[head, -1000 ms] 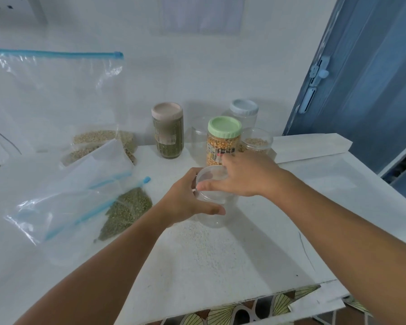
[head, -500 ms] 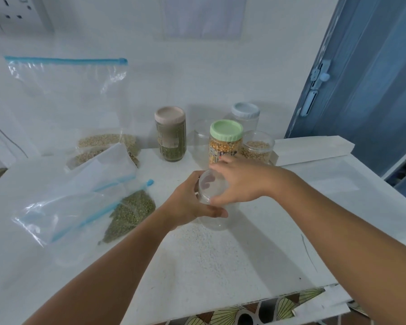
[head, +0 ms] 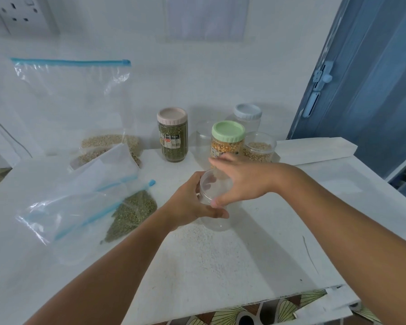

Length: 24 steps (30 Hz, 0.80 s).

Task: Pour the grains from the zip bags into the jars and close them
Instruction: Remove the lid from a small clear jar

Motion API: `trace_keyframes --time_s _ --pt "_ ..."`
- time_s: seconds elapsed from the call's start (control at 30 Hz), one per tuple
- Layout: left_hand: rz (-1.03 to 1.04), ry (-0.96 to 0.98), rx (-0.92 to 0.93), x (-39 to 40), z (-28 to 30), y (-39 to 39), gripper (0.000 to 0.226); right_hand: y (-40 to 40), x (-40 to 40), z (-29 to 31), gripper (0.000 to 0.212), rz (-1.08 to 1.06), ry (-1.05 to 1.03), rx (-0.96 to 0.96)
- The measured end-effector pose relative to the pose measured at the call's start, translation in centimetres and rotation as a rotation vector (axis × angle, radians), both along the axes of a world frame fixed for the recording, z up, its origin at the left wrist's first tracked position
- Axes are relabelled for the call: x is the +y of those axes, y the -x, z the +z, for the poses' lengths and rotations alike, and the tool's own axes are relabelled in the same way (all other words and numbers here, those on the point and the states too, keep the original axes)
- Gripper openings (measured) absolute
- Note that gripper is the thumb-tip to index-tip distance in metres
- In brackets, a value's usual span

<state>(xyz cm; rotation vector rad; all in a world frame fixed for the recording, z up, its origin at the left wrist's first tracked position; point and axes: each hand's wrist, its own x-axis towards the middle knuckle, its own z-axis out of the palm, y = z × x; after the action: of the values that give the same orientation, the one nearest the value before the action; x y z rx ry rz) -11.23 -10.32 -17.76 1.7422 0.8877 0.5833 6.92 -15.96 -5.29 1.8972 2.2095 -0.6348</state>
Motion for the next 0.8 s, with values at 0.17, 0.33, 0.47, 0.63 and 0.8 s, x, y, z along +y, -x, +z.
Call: trace_keyframes --time_s 0.17,0.33,0.47,0.63,0.8 --pt "-0.012 0.027 -0.013 -0.1 0.0 0.0 0.094 0.8 0.2 -1.5 0.123 -0.094 -0.153 -0.212" --pt "0.009 0.02 -0.003 0.0 -0.2 -0.1 0.098 0.6 0.7 -1.1 0.107 0.015 -0.169 -0.1" --pt "-0.001 0.037 -0.003 0.0 -0.1 -0.1 0.089 -0.4 1.0 0.5 0.105 0.067 -0.207 0.05" --pt "0.009 0.025 -0.002 0.1 -0.2 0.0 0.103 -3.8 -0.3 -0.8 0.105 -0.117 -0.245 0.45" --pt "0.012 0.019 0.029 0.1 0.1 0.0 0.107 -7.2 -2.8 -6.5 0.121 -0.472 -0.347 0.957"
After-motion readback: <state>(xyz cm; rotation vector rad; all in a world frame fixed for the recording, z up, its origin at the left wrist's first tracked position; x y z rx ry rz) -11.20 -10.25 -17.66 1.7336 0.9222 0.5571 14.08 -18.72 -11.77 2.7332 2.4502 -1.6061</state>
